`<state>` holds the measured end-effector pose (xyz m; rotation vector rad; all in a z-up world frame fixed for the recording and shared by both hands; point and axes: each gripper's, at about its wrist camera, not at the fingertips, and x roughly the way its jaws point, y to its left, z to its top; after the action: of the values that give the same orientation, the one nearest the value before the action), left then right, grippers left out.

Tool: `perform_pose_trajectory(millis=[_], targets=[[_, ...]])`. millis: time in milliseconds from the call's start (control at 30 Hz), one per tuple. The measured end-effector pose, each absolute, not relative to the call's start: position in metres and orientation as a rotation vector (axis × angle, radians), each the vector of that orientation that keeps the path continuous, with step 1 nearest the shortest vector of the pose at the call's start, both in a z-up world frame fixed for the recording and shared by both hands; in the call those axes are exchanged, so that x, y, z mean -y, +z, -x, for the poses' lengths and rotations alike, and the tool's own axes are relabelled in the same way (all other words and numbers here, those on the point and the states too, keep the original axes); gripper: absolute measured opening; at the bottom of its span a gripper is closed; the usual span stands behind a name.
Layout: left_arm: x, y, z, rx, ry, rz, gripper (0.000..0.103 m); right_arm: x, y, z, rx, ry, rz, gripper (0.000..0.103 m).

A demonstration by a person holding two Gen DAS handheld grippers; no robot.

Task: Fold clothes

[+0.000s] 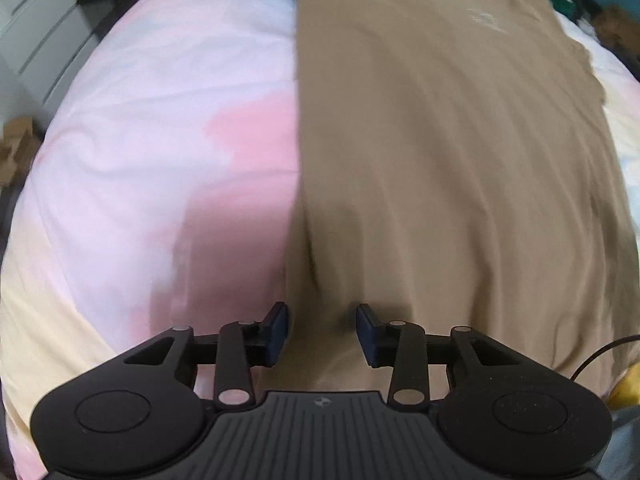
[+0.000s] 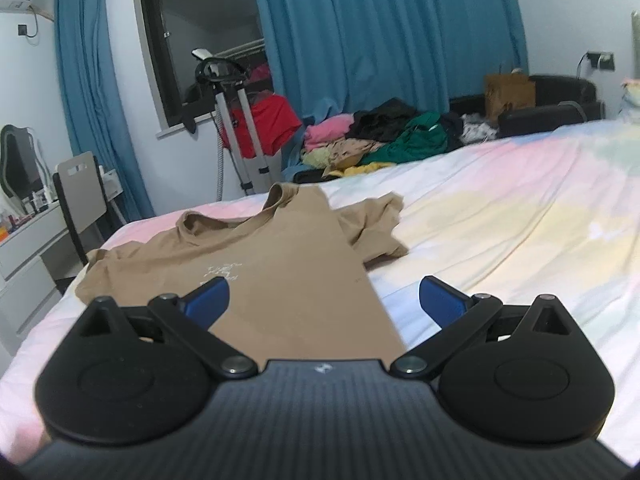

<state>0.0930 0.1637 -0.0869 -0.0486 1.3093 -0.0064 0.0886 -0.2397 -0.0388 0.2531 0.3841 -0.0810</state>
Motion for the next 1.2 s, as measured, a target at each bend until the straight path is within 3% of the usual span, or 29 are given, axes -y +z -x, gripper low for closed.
perform_pose_trajectory(millis=[133,200,233,267,567,733,800,900,967,1200], targets=[[-0.158,-0.093,-0.086,-1.363,0.022,-0.043,0.033,0.244,-0.034,-0.083,-0.368,-0.12,-0.244,0.103],[-0.158,-0.092,-0.084,-1.362,0.028,-0.06,0.021,0.246,-0.037,-0.086,-0.379,-0.138,-0.231,0.103],[-0.158,-0.091,-0.084,-1.362,0.03,-0.067,0.01,0.246,-0.039,-0.087,-0.386,-0.143,-0.224,0.103],[-0.159,-0.089,-0.082,-1.358,0.028,-0.068,0.007,0.246,-0.04,-0.089,-0.391,-0.145,-0.22,0.103],[-0.201,-0.026,-0.063,-1.28,0.061,-0.066,0.004,0.248,-0.042,-0.093,-0.394,-0.124,-0.245,0.103],[-0.202,-0.028,-0.067,-1.33,0.126,-0.075,0.005,0.251,-0.045,-0.101,-0.408,-0.112,-0.27,0.103],[-0.196,-0.025,-0.064,-1.322,0.123,-0.077,0.011,0.25,-0.046,-0.101,-0.413,-0.106,-0.271,0.103],[-0.176,-0.02,-0.052,-1.296,0.119,-0.069,0.031,0.249,-0.044,-0.098,-0.409,-0.091,-0.274,0.103],[-0.17,-0.011,-0.047,-1.251,0.122,-0.092,0.051,0.247,-0.042,-0.097,-0.396,-0.083,-0.265,0.103],[-0.129,0.049,-0.039,-0.88,0.065,-0.153,0.083,0.239,-0.037,-0.094,-0.361,-0.05,-0.241,0.103]])
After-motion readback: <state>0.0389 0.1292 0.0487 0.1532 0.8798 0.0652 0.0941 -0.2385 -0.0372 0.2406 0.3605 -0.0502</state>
